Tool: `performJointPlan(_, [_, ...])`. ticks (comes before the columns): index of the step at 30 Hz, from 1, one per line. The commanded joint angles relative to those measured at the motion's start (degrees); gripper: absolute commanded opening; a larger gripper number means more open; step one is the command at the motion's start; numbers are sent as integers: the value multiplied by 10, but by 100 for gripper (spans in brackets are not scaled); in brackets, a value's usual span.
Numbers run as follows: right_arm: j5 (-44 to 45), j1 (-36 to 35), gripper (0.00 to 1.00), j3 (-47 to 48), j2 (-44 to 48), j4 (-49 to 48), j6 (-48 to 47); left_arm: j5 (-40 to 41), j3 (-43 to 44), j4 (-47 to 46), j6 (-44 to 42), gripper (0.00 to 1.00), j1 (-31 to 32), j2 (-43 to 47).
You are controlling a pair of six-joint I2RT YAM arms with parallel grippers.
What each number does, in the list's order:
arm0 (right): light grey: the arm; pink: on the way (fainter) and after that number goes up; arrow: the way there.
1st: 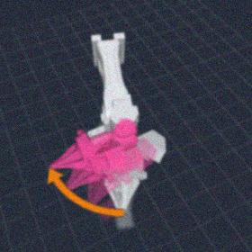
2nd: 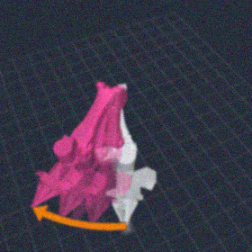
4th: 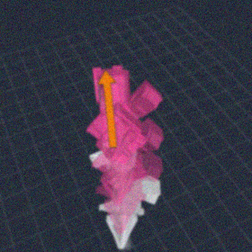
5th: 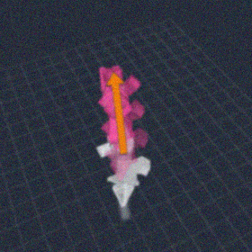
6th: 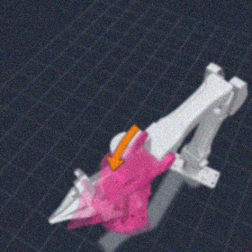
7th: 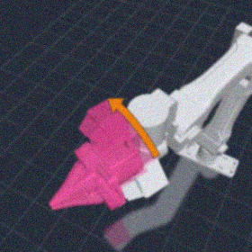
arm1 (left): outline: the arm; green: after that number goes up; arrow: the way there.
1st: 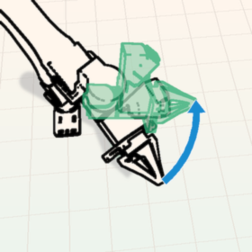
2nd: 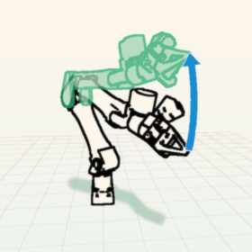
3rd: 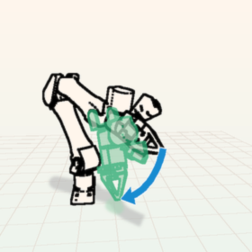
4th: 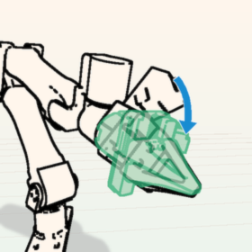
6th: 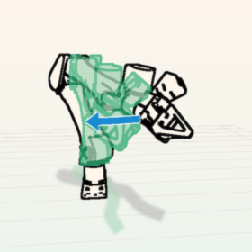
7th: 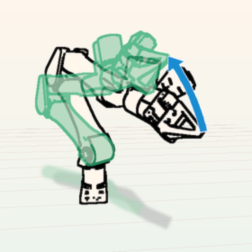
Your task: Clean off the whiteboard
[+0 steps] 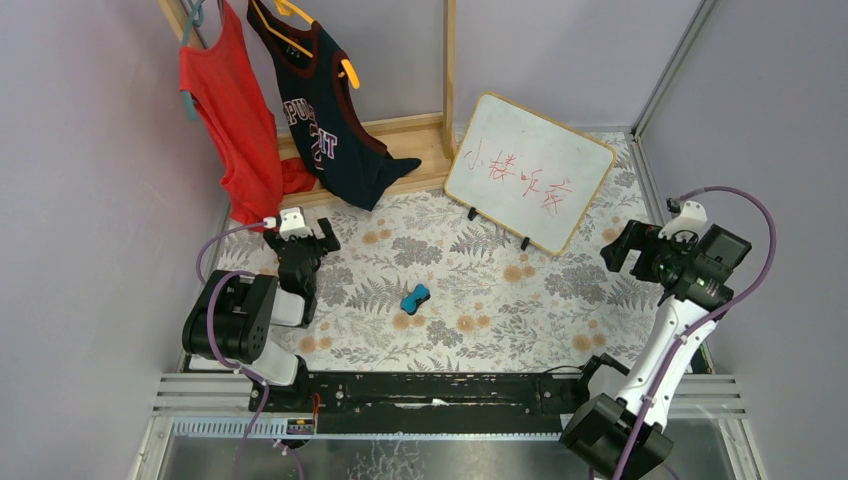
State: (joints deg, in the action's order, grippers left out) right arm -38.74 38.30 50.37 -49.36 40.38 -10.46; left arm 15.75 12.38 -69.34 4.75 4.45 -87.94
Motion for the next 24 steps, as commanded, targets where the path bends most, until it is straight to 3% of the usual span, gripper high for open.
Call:
performJointPlan(1, [-15,2,99,-1,39,-31,1,-5,5,-7,1,100,-2,9])
performJointPlan(7, [2,1,93,-5,45,-38,22,17,8,16,-17,99,19,34])
performJointPlan(12, [18,1,90,-4,34,-41,35,99,104,240,-22,98,83,122])
performJointPlan(18, [19,1,86,0,43,-50,53,-31,217,445,139,89,114,241])
performJointPlan(24, [12,0,83,0,57,-56,62,-156,298,569,202,78,123,321])
